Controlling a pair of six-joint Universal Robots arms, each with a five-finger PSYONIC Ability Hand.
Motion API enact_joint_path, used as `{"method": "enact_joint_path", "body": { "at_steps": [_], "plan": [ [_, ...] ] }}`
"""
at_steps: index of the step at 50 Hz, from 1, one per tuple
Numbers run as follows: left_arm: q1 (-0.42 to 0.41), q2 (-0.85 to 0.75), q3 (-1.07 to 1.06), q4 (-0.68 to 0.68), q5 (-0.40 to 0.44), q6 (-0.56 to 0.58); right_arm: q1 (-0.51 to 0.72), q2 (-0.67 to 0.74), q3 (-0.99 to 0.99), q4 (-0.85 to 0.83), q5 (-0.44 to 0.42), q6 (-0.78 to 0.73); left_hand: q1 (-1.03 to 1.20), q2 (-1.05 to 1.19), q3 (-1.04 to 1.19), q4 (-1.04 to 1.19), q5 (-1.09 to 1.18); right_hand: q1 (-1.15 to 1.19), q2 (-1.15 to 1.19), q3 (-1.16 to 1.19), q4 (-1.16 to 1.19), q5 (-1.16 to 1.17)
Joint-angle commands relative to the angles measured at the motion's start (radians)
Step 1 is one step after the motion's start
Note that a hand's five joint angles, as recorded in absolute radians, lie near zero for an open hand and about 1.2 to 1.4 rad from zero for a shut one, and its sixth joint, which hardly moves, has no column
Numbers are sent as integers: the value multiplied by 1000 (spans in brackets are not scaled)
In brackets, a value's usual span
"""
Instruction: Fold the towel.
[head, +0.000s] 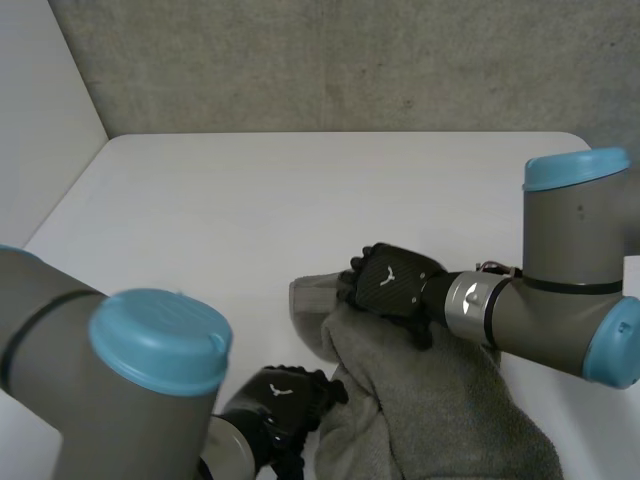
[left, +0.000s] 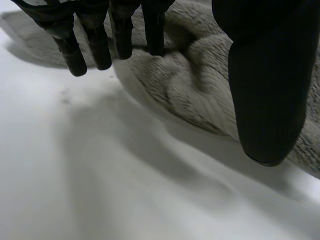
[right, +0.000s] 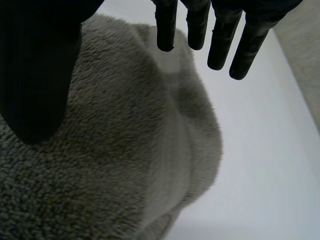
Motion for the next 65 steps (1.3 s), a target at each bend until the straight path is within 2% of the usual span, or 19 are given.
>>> {"method": "enact_joint_path", "body": {
  "at_steps": [1,2,4,5,6,7,9,11,15,21,23,24,26,30,35,42,51,56,65],
  "plan": [
    [-31,-62,20,47,-4,-1,9,48,-6,6,14,-8,222,222,225,226,225,157,146,151,133,158],
    [-31,-62,20,47,-4,-1,9,48,-6,6,14,-8,223,222,226,226,225,158,147,152,133,159],
    [-33,-71,20,61,-6,-3,11,54,-13,4,15,-6,267,266,270,270,269,441,430,435,416,442],
    [-33,-79,20,76,-6,-1,11,54,-13,4,15,-6,415,414,418,418,417,442,432,437,418,444],
    [-33,-83,20,95,-7,-3,11,57,-19,4,15,-5,591,590,594,594,593,695,685,689,671,697],
    [-33,-83,20,95,-7,-3,11,59,-29,1,14,-2,593,592,596,596,595,1044,1033,1038,1019,1045],
    [-33,-88,20,141,-9,-1,11,59,-52,-3,15,11,978,977,981,981,980,1157,1146,1151,1132,1158],
    [-33,-89,20,164,-10,2,11,57,-78,-6,21,26,1119,1118,1122,1123,1121,1158,1147,1152,1133,1159],
    [-34,-94,28,213,-12,11,12,53,-192,-49,60,159,1121,1120,1124,1124,1123,1158,1147,1152,1133,1159],
    [-4,-77,196,248,-106,16,9,33,-325,-183,130,380,1121,1120,1124,1124,1123,1158,1147,1152,1133,1159],
    [94,-19,340,253,-185,19,-3,-25,-368,-355,243,536,1121,1120,1124,1124,1123,1158,1147,1152,1133,1159],
    [94,-19,341,253,-185,19,-3,-25,-368,-356,244,537,1121,1120,1124,1124,1123,1158,1147,1152,1133,1159],
    [153,12,404,256,-221,20,-6,-113,-338,-552,386,683,1121,1120,1124,1124,1123,1158,1147,1152,1133,1159],
    [278,70,540,284,-256,6,-6,-168,-296,-675,449,773,1121,1120,1124,1124,1123,1158,1147,1152,1133,1159],
    [286,67,531,290,-254,8,0,-167,-263,-566,399,758,1121,1120,1124,1124,1123,1158,1147,1152,1133,1159],
    [283,-6,277,311,-182,9,12,-61,-194,-194,279,603,1121,1120,1124,1124,1123,1158,1147,1152,1133,1159],
    [306,-53,78,310,-138,16,4,-15,-28,-37,282,431,1121,1120,1124,1124,1123,1158,1147,1152,1133,1159],
    [389,28,-29,288,-132,22,-52,-65,52,38,281,367,1121,1120,1124,1124,1123,1158,1147,1152,1133,1159],
    [394,162,-143,175,-53,78,-132,-210,187,145,264,248,1121,1120,1124,1124,1123,1158,1147,1152,1133,1159]
  ]
}}
